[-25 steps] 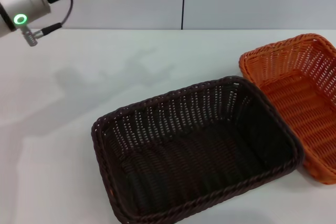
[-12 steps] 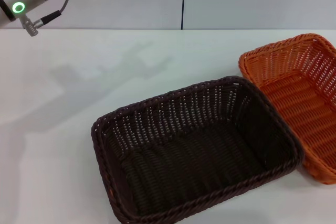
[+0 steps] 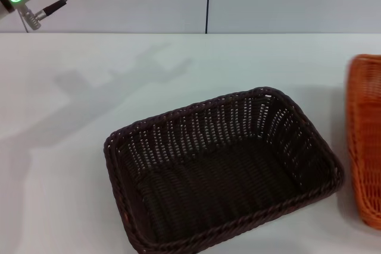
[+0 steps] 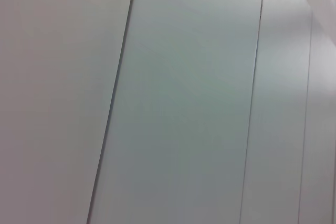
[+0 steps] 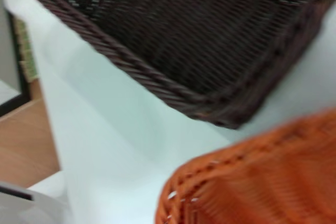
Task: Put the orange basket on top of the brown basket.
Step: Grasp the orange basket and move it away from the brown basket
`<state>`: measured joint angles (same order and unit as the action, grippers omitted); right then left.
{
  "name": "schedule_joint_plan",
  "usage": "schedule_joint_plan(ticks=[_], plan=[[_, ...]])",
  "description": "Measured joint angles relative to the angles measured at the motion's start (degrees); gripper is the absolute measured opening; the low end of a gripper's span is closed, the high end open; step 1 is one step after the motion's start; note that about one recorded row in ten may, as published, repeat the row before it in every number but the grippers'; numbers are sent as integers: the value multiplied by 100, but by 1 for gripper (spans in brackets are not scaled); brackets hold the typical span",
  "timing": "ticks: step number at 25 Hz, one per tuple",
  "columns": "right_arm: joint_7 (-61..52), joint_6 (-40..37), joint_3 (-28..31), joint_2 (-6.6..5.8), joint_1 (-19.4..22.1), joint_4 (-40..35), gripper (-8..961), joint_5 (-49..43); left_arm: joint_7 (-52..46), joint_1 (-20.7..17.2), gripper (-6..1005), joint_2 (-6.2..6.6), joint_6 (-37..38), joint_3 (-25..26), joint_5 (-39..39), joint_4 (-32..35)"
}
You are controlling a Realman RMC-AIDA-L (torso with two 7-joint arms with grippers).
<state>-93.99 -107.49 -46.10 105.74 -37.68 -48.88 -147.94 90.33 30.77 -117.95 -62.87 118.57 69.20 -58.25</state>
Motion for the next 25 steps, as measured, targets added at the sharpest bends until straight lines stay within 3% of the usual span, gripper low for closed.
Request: schedule_joint_plan(ticks=[8, 9, 10, 11, 12, 16, 17, 21, 23, 25], plan=[[153, -512, -70, 311, -186, -6, 586, 20, 9, 61, 854, 0, 22, 38, 0, 75], [201, -565, -146, 437, -238, 7, 585, 15, 10, 58, 854, 0, 21, 67, 0, 75], [201, -565, -146, 437, -238, 7, 584, 15, 10, 58, 853, 0, 21, 67, 0, 75], [220, -622, -241, 549, -277, 24, 583, 15, 11, 43, 853, 0, 18, 84, 0, 71], [220, -622, -241, 549, -277, 24, 583, 15, 11, 43, 853, 0, 18, 84, 0, 71], [223, -892, -470, 819, -400, 19, 580, 27, 32, 38, 853, 5, 13, 201, 1, 114], [223, -892, -470, 819, -400, 19, 579, 27, 32, 38, 853, 5, 13, 201, 1, 114], [233, -1147, -593, 1016, -506, 3, 576, 38, 39, 67, 852, 13, 14, 252, 4, 175], [238, -1196, -516, 1010, -512, -8, 575, 56, 88, 99, 852, 16, 16, 297, 16, 230], [241, -1308, -292, 920, -512, -66, 573, 129, 101, 103, 852, 17, 20, 313, 16, 242]])
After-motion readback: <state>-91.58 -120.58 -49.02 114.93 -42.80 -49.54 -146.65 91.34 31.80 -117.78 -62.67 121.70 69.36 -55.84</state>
